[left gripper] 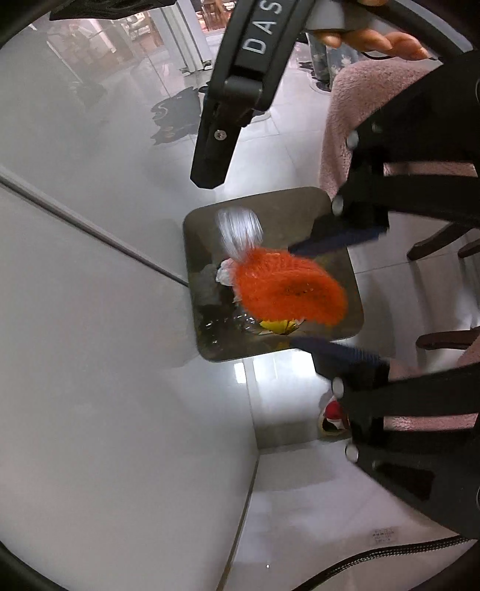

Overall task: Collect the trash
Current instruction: 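Lower the net and foil ball over the floor bin and open both tools, then raise both open tools back toward the counter trash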

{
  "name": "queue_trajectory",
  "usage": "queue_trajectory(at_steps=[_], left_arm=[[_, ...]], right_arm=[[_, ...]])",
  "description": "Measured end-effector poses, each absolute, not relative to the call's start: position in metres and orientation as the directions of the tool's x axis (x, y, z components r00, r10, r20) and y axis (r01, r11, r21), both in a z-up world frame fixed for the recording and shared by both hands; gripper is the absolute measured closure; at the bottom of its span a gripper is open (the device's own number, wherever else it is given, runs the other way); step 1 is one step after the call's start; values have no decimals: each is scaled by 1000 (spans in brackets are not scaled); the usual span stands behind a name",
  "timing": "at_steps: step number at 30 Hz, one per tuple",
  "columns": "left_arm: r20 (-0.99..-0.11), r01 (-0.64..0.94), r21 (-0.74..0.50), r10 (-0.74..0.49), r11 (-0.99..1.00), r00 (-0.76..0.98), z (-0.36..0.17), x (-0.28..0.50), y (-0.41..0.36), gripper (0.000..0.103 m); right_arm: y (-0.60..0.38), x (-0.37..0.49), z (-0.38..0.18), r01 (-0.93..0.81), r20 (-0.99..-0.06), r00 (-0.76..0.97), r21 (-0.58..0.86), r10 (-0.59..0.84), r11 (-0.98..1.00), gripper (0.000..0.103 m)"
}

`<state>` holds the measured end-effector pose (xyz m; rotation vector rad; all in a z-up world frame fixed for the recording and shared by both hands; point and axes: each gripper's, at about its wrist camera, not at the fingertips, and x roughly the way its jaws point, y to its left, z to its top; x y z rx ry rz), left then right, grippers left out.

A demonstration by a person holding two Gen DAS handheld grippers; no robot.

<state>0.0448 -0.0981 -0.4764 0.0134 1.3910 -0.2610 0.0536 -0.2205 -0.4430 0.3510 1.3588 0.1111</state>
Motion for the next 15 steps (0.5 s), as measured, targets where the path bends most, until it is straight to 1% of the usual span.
queue_trajectory(at_steps=[3, 4, 5, 6, 7, 8, 9, 12, 15], left_arm=[[-969, 179, -134, -167, 975, 184, -464, 42, -93, 38], [-967, 175, -131, -164, 976, 193, -459, 40, -91, 35], [-965, 169, -127, -162, 977, 208, -451, 38, -87, 30], [-962, 167, -125, -160, 978, 221, -444, 37, -85, 27], [-958, 165, -123, -160, 979, 236, -436, 34, -82, 25], [-953, 166, -119, -159, 979, 258, -423, 29, -79, 20], [-948, 166, -114, -158, 979, 276, -415, 26, -78, 16], [-927, 173, -93, -149, 981, 345, -377, 11, -72, 12], [-901, 186, -64, -137, 980, 411, -344, 2, -65, 12]], right_arm=[[-226, 48, -430, 125, -934, 237, 303, 268, 945, 29], [-225, 48, -427, 124, -933, 243, 302, 266, 945, 26], [-226, 44, -419, 121, -931, 256, 298, 260, 947, 21], [-225, 43, -413, 118, -930, 264, 294, 256, 948, 19], [-226, 40, -405, 114, -928, 276, 290, 250, 950, 14], [-226, 39, -398, 111, -926, 283, 288, 248, 951, 9], [-227, 36, -388, 104, -923, 294, 289, 248, 952, 7], [-229, 26, -360, 78, -913, 320, 293, 254, 953, 6], [-229, 17, -325, 49, -893, 362, 306, 269, 951, 5]])
